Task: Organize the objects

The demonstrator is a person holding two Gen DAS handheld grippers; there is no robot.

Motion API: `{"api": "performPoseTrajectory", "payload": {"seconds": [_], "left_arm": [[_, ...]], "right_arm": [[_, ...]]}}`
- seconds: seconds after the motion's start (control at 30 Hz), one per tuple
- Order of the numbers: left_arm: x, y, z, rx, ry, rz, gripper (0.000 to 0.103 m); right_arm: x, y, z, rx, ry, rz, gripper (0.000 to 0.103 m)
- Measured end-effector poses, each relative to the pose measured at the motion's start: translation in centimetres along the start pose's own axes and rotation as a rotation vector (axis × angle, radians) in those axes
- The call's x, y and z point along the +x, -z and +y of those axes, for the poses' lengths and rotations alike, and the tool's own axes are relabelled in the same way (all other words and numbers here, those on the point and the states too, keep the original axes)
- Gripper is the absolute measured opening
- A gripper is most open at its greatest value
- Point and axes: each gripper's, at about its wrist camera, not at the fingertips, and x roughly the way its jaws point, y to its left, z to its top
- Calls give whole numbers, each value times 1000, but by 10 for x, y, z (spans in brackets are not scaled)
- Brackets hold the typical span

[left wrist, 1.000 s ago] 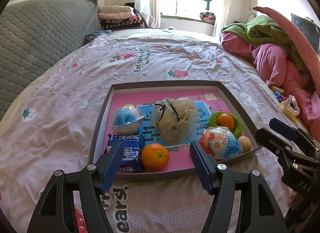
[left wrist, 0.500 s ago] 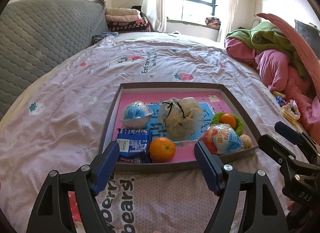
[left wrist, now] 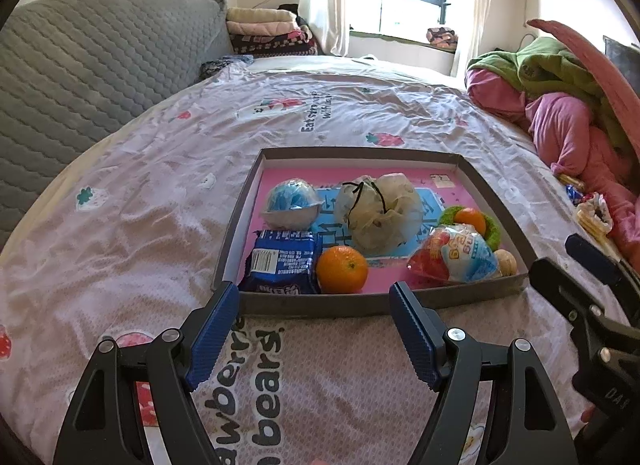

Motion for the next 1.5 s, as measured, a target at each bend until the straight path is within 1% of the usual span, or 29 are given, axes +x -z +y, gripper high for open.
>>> {"api": "performPoseTrajectory", "payload": {"seconds": [0.17,0.27,0.47,0.63,0.8,1.0,1.1,1.2,1.3,1.43,1.5], "left_arm": [[-1,6,-4,25,4,3,78],[-2,10,-5,35,0,3,78],[-6,13,-2,23,-8,-5,78],[-12,16,0,17,1,-25,78],[-22,19,-4,47,15,-47,78],[-27,23,-4,64,3,-49,78],[-29,25,-2,62,-9,-51,78],[-30,29,-2,80,-33,-56,78],[-30,32,0,70,-21,-51,78],[-28,35,2,65,-21,-44,78],[-28,37,1,71,-8,-43,78]], "right_arm": [[-3,1,0,16,7,-14,77],[-3,2,-1,26,2,-8,77],[-6,4,-2,35,3,-19,77],[-12,5,2,33,2,-39,77],[-16,9,6,29,8,-39,77],[-21,13,9,30,26,-43,77],[-27,15,12,30,35,-60,77],[-32,20,17,24,34,-68,77],[-31,24,22,8,36,-60,77],[-32,27,23,14,36,-60,77],[-32,29,23,15,39,-59,77]]}}
